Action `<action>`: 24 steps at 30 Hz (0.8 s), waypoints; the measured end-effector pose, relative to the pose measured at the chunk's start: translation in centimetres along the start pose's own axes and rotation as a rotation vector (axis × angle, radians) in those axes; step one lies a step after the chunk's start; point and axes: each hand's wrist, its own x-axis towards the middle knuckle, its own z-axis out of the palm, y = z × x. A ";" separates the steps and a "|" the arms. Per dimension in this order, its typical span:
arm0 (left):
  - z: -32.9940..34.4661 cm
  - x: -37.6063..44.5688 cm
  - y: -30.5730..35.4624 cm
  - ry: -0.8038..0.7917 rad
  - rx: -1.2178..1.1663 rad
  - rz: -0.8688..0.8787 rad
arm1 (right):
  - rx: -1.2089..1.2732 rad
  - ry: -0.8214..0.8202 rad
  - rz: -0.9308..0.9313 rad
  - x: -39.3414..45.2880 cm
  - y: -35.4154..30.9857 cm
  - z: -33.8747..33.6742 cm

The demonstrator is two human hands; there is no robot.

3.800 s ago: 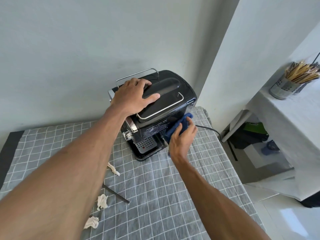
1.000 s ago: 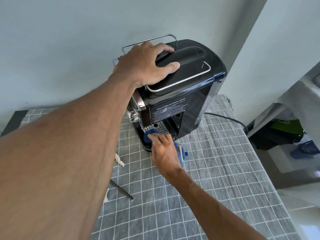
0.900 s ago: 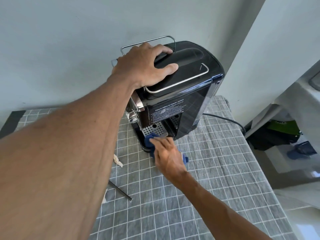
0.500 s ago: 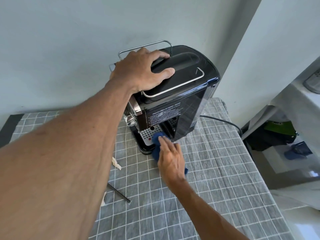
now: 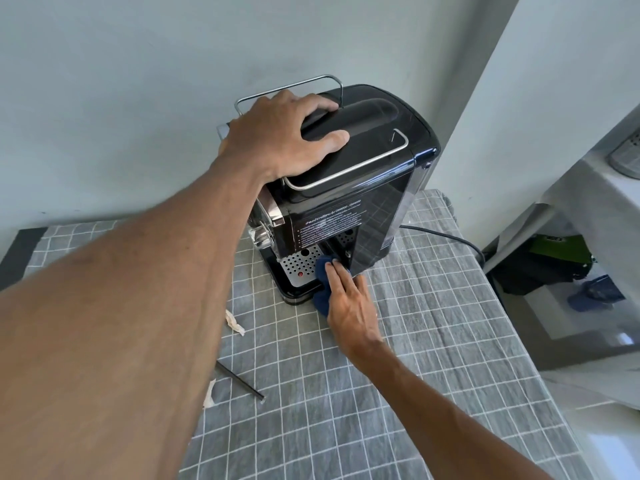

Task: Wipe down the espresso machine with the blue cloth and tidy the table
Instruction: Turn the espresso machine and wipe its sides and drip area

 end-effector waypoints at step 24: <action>-0.2 -0.3 0.1 -0.010 0.031 0.024 | -0.075 -0.252 0.029 2.3 -3.0 -4.2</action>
